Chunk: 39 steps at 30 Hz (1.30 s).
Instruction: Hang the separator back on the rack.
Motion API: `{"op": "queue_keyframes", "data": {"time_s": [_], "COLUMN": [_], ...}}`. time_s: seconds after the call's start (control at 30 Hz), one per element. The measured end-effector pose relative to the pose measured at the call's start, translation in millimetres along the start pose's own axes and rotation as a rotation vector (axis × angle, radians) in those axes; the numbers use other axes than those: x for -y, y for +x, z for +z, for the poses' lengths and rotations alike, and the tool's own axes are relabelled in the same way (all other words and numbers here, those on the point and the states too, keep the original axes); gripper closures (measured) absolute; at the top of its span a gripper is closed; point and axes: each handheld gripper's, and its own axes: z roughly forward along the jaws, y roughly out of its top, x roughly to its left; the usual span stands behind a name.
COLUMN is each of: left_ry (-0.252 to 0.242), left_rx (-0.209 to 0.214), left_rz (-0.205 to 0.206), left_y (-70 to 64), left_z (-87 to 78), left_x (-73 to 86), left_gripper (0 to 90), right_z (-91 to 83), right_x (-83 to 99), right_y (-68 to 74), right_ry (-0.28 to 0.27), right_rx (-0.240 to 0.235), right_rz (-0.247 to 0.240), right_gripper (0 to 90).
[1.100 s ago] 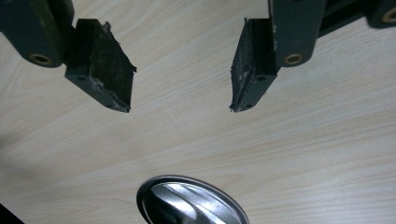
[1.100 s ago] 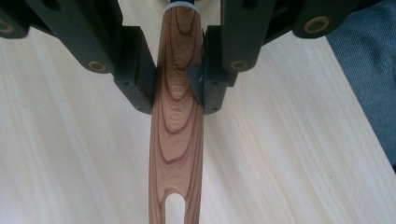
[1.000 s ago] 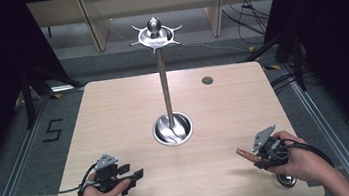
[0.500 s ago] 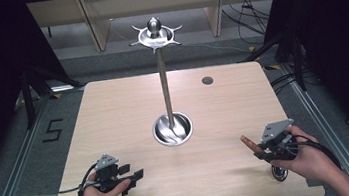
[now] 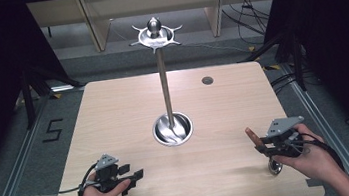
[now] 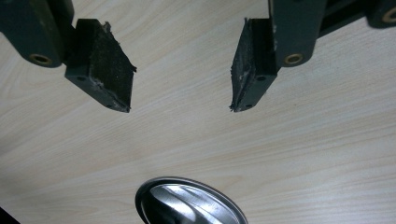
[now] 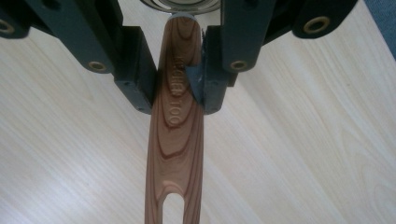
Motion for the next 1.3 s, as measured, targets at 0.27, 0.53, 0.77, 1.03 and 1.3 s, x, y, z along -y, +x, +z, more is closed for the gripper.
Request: {"op": "queue_keyframes", "data": {"time_s": [0.27, 0.53, 0.77, 1.03, 1.3], "left_ry": [-0.008, -0.008, -0.008, -0.008, -0.011], "left_rx": [0.004, 0.003, 0.005, 0.001, 0.001], "left_rz": [-0.006, -0.007, -0.007, 0.002, -0.008], "left_y": [-0.6, -0.4, -0.3, 0.2, 0.1], "left_z": [0.1, -0.1, -0.5, -1.2, -1.1], "left_x": [0.0, 0.0, -0.1, -0.4, -0.4], "left_gripper": [38.2, 38.2, 38.2, 38.1, 38.1], "right_z": [-9.2, -14.1, -19.0, -22.0, -21.8], "right_x": [-4.2, -10.7, -23.1, -37.8, -50.2], "right_y": [-3.7, -5.3, -7.1, -6.2, -5.6], "right_ry": [-0.088, -0.153, -0.225, -0.292, -0.329], "right_rx": [0.033, 0.055, 0.076, 0.088, 0.102], "right_rz": [0.039, 0.056, 0.015, 0.019, 0.012], "right_gripper": [68.5, 68.5, 68.4, 68.4, 68.4]}}
